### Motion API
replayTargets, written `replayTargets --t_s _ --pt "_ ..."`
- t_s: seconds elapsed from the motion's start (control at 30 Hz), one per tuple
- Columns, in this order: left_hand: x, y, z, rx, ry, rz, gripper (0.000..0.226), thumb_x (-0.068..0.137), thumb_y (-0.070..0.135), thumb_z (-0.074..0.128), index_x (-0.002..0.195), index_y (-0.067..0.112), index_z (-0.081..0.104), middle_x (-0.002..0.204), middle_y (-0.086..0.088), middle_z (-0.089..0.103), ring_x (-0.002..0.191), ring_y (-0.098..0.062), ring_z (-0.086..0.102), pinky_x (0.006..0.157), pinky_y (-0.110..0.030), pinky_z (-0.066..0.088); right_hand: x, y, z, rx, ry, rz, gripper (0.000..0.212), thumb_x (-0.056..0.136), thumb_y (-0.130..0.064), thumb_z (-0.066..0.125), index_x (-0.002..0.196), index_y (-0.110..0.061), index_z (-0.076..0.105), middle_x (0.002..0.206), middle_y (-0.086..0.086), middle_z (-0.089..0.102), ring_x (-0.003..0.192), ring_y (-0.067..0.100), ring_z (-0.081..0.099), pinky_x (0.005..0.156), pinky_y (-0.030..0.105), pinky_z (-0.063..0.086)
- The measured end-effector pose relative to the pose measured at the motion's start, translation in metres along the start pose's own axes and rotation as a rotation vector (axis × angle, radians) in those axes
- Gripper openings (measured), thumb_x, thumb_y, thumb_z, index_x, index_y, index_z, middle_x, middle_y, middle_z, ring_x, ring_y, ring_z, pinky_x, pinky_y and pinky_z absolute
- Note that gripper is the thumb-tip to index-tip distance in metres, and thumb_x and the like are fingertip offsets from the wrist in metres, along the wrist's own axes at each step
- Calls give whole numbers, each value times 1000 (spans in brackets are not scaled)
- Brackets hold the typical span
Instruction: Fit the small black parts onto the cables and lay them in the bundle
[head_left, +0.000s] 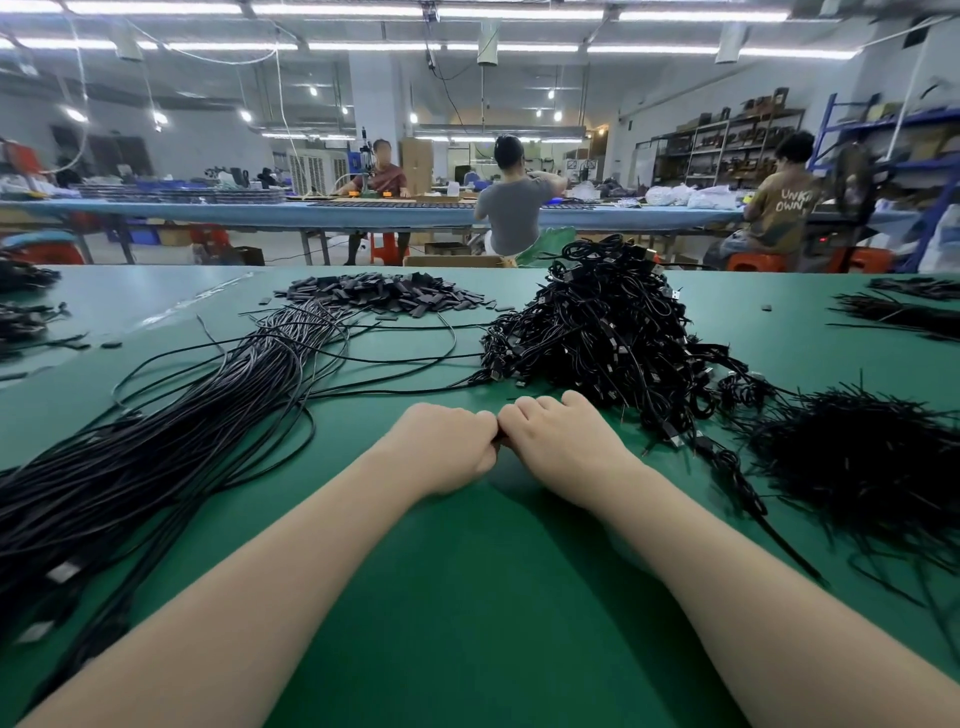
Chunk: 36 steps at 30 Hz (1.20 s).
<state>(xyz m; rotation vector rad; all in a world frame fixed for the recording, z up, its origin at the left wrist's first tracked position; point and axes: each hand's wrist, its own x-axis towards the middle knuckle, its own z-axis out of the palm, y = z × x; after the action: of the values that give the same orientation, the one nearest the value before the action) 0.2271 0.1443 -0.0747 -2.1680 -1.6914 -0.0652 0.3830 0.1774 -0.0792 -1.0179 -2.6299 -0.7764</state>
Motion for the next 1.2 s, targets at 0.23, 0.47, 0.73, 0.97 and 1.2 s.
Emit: replayTargets --t_s 0.23,0.47,0.73,0.97,1.2 --pt "-2 -8 9 48 147 28 28 103 42 24 85 22 33 88 0 67 79 -26 65 62 -32 32 5 2 -4 11 -16 60 21 98 -17 35 118 -17 43 113 2 52 103 25 52 74 33 25" --pt "-7 -35 29 -735 249 -419 35 103 34 31 78 16 45 79 -2 55 76 -26 52 63 -34 36 19 53 0 259 -162 424 41 94 -30 57 133 -22 49 129 3 56 117 25 53 95 38 44" --pt "4 -32 34 -1028 356 -488 32 103 35 32 78 26 50 69 1 50 60 -17 43 62 -35 38 59 50 23 338 -452 300 38 98 -15 43 135 -16 52 135 9 54 120 30 52 97 41 47" --pt "4 -30 32 -1182 276 -465 31 103 37 33 80 23 50 65 5 44 58 -16 37 61 -34 34 61 62 24 486 -374 428 20 93 -26 61 103 -13 73 107 7 70 101 22 62 84 28 49" --pt "2 -19 19 -1445 301 -465 31 104 28 33 78 15 43 58 5 34 43 -5 28 42 -19 26 46 36 12 621 -27 398 17 98 -20 49 107 -9 57 104 11 64 88 25 59 81 37 49"
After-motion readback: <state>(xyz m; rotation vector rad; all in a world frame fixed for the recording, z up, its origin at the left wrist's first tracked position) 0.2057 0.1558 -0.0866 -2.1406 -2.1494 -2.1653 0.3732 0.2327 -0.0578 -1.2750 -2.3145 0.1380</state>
